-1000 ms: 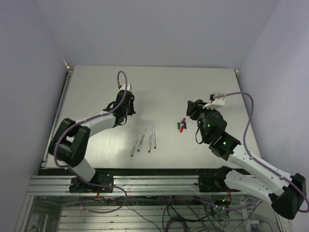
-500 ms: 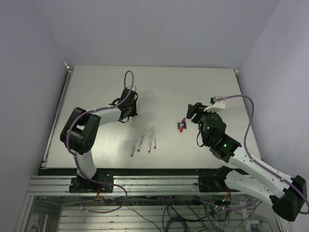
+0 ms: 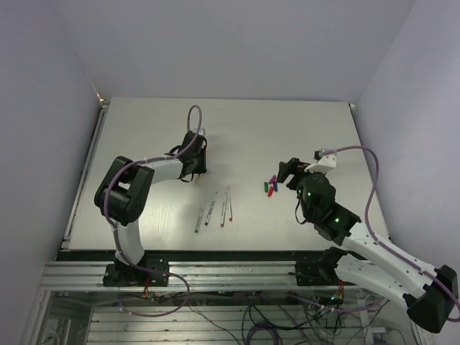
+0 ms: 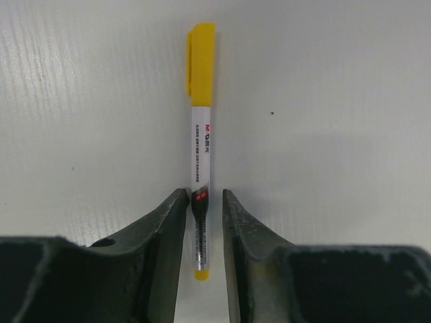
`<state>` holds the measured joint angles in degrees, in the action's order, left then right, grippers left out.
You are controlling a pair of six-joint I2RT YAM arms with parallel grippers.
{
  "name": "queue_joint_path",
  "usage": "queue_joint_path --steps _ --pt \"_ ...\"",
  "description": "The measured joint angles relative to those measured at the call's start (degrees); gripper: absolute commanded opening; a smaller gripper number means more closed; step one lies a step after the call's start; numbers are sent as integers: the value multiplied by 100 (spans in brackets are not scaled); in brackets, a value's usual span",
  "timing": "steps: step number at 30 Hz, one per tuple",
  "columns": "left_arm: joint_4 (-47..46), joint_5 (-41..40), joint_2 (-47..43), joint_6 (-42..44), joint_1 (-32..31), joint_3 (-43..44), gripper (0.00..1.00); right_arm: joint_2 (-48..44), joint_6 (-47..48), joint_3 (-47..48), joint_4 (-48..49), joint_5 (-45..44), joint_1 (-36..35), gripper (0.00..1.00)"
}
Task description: Insert the pens into the pen caps
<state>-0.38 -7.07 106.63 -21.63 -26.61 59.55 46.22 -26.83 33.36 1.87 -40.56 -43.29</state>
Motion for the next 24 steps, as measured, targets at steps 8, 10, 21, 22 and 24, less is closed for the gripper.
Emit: queue_joint_path --steps 8,10,21,22,24 --pt "70 44 -111 -4 0 4 42 -417 -186 -308 -302 -125 0 73" --pt "120 68 -269 -9 0 2 42 -437 -247 -330 -356 -181 0 73" --pt "238 13 -2284 -136 -146 -1088 41 -271 -614 -503 -647 -636 9 72" --pt "282 -24 -2452 -168 -223 -1255 41 -254 -627 -511 -643 -656 11 72" --pt "413 -111 -2750 -264 -437 -1572 41 -201 -673 -542 -634 -682 24 71"
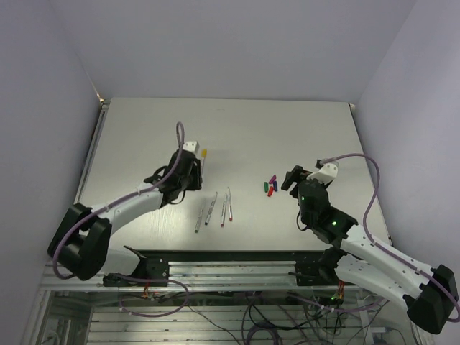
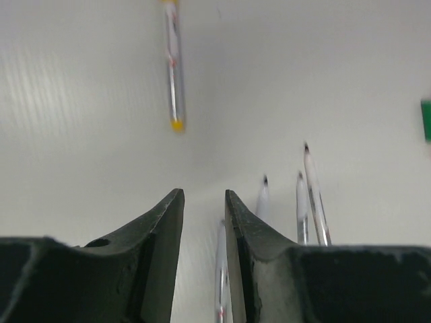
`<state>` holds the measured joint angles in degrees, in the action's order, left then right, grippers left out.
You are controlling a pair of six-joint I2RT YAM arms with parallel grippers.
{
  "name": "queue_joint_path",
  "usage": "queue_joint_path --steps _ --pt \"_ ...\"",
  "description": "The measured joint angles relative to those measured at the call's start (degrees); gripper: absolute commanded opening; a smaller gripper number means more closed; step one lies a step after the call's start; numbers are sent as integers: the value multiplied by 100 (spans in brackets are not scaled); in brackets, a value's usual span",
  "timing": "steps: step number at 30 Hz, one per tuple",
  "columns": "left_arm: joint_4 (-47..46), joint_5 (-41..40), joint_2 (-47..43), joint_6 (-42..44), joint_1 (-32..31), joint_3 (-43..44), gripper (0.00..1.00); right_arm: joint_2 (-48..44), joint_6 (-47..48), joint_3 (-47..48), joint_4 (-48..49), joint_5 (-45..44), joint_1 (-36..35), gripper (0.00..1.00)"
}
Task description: Insert the pens into the pen caps
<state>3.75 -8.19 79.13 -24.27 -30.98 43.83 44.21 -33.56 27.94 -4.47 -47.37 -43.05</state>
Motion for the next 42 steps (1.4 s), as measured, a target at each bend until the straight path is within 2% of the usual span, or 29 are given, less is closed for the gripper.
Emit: queue_joint_path --steps 6,10,30,42 --pt "529 -372 -640 -343 -949 -621 41 131 -170 -111 28 4 59 68" --pt "741 -485 -820 -581 -1281 -776 42 103 -273 -223 37 55 72 66" --pt "1556 -752 -420 -1287 -1751 -903 42 87 -472 -293 42 348 72 63" --pt "1600 -793 -192 -1547 -1971 -898 40 181 -503 -293 162 455 72 62"
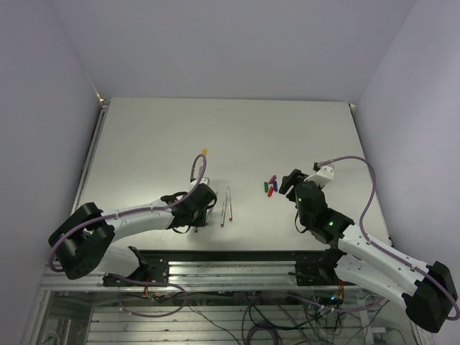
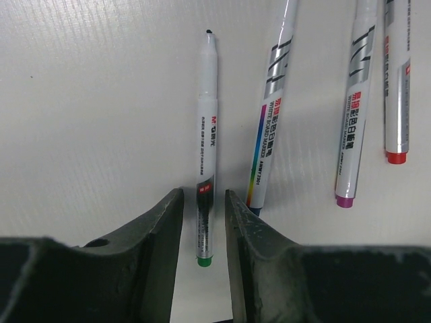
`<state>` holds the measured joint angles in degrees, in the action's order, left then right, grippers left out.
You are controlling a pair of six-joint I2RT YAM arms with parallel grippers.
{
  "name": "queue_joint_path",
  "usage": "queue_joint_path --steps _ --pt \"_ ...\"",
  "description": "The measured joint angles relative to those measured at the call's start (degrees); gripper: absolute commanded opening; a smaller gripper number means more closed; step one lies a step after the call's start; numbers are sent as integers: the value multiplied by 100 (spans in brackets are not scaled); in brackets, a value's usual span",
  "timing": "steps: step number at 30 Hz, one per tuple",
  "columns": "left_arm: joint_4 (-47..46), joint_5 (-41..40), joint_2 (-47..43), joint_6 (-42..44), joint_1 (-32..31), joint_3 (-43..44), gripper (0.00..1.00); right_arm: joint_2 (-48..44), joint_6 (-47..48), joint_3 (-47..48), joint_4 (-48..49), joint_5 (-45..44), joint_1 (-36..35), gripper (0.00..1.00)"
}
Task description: Insert the pens into the pen caps
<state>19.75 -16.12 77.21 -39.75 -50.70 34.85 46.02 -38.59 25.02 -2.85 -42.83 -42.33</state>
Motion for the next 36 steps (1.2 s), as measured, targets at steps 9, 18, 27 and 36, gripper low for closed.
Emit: queue_joint_path --steps 9,18,27,36 --pt "85 -229 192 -188 -57 98 28 -35 -33 -2 2 17 0 62" --pt "332 -470 697 -216 -177 492 9 -42 -42 -2 28 33 0 60" --pt "358 -597 925 -227 -240 634 7 -66 -42 -2 28 42 0 59" --pt "260 -651 791 -260 -251 610 7 120 50 9 96 90 2 51"
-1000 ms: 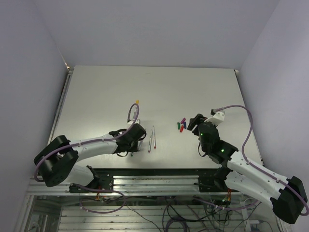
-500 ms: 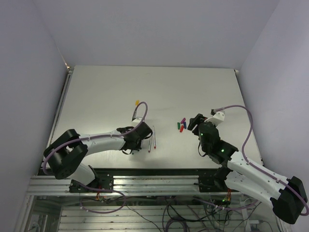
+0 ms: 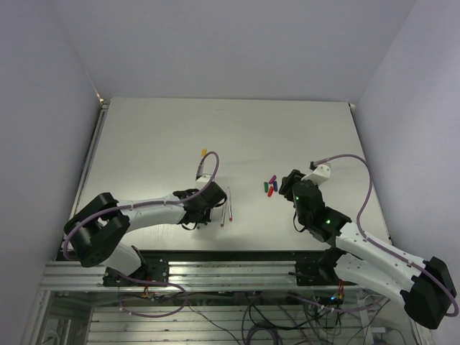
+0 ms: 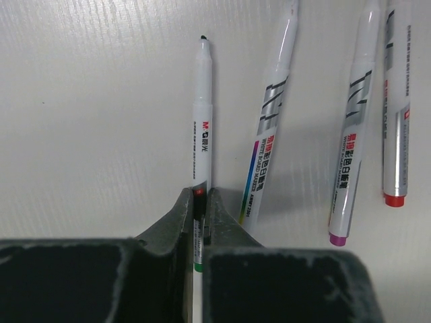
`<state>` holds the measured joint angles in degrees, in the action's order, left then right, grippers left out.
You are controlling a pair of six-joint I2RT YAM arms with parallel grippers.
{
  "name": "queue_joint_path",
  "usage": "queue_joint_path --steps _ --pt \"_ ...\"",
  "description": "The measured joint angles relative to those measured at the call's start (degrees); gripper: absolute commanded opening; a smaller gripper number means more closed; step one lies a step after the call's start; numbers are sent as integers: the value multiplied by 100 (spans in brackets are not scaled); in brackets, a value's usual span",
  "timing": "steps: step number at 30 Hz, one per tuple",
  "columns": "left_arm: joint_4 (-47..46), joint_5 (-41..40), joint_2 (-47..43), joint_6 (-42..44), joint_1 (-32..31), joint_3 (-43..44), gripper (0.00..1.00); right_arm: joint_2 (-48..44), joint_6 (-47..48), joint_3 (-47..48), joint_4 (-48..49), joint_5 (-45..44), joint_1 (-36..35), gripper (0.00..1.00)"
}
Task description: Insert the pens into the pen caps
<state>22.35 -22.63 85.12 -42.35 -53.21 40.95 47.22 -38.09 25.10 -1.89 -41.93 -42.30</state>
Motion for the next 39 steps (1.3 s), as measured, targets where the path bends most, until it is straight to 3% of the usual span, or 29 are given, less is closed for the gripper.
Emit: queue_joint_path --steps 5,11,17,22,26,31,39 --pt "302 -68 -326 -33 -4 -66 7 640 208 260 -17 24 0 51" --pt "540 -243 -1384 35 -20 -59 7 1694 490 1010 -70 173 33 48" --pt "50 -146 -2166 321 -31 -278 7 2647 625 1506 -138 802 323 45" --pt "-365 125 -2597 490 -63 -743 7 3119 643 1526 -138 1663 852 37" --pt "-699 374 -2669 608 -74 -901 7 3209 730 1526 -90 2116 1023 28" --pt "-1121 605 -2424 699 -155 -903 7 3578 881 1569 33 2540 1021 33" --pt "-1679 868 -2157 791 -337 -929 7 4017 1010 1574 129 2837 1021 32"
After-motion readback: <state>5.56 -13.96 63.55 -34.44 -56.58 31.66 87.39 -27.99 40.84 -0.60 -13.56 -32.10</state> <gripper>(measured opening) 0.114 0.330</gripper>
